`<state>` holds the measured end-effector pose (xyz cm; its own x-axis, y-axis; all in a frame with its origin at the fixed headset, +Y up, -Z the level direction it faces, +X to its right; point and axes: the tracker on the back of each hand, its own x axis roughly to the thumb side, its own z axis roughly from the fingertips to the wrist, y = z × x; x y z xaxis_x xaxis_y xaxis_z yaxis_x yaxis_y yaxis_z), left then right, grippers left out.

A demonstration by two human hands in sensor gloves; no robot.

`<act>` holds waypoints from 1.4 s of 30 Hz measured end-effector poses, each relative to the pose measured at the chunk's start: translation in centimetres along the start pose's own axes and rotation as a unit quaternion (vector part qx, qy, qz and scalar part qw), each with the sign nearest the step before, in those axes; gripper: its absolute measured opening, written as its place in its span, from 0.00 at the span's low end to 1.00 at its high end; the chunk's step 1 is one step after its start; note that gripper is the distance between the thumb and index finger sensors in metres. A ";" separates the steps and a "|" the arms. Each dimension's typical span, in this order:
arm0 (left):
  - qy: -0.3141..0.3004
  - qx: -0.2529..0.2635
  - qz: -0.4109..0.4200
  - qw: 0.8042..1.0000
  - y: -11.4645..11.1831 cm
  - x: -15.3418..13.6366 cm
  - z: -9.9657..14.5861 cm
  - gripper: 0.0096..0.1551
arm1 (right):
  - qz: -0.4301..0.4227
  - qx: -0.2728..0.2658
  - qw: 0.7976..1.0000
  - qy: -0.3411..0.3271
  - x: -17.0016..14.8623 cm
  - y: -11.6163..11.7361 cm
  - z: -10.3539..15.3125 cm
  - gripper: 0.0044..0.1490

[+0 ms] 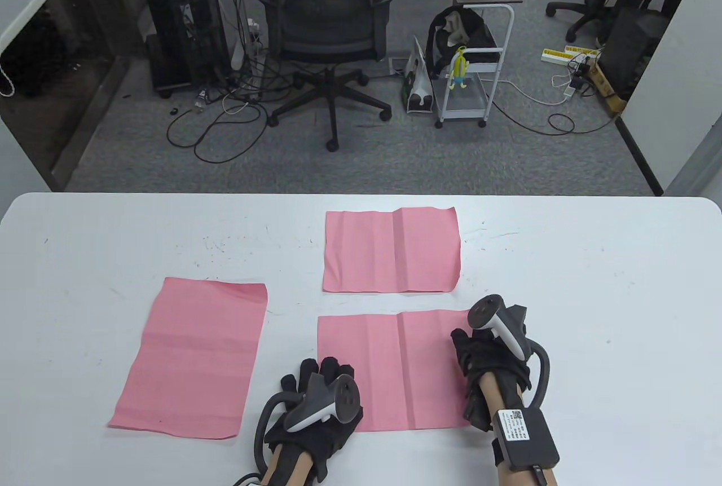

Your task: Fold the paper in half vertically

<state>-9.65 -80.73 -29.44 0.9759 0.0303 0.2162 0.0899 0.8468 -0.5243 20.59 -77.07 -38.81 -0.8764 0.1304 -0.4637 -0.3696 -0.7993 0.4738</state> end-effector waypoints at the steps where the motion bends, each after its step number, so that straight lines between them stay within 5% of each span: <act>1: 0.000 0.000 0.000 1.000 0.0 0.0 0.0 0.49 | -0.004 0.004 1.000 0.003 -0.2 0.1 -0.5 0.51; 6: -0.002 -0.002 0.003 1.000 0.0 -0.1 0.0 0.49 | -0.015 0.038 0.999 -0.002 -0.4 1.0 -2.2 0.53; 14: -0.002 -0.004 0.003 1.000 0.0 -0.1 0.0 0.49 | 0.019 -0.024 1.000 0.000 0.2 1.4 -1.7 0.51; 19: -0.002 -0.005 0.003 1.000 0.0 -0.1 0.0 0.49 | 0.016 -0.042 0.999 0.007 0.4 1.3 -1.4 0.38; 22: -0.003 -0.006 0.005 1.000 0.0 -0.1 -0.1 0.49 | -0.059 0.007 0.998 -0.025 -0.5 0.7 -1.6 0.36; 25: -0.003 -0.005 0.005 1.000 0.0 -0.1 -0.1 0.49 | -0.174 0.067 0.979 -0.083 -2.0 -0.1 -1.3 0.39; 29: -0.004 -0.006 0.005 1.000 0.0 -0.1 -0.1 0.49 | -0.209 0.120 0.961 -0.138 -3.2 -0.9 0.3 0.45; 31: -0.004 -0.006 0.005 1.000 0.0 -0.1 -0.1 0.49 | -0.251 0.145 0.941 -0.174 -3.4 -0.9 1.2 0.46; 34: -0.003 -0.006 0.003 1.000 0.0 -0.1 -0.1 0.49 | -0.344 0.188 0.883 -0.258 -3.2 -0.5 2.9 0.48; 42: -0.002 -0.003 0.006 1.000 0.0 -0.1 -0.1 0.49 | -0.398 0.195 0.821 -0.359 0.1 1.8 6.2 0.49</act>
<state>-9.72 -80.78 -29.52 0.9759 0.0427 0.2140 0.0799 0.8427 -0.5324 17.93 -74.91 -33.37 -0.2135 0.9448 -0.2486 -0.8616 -0.0621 0.5038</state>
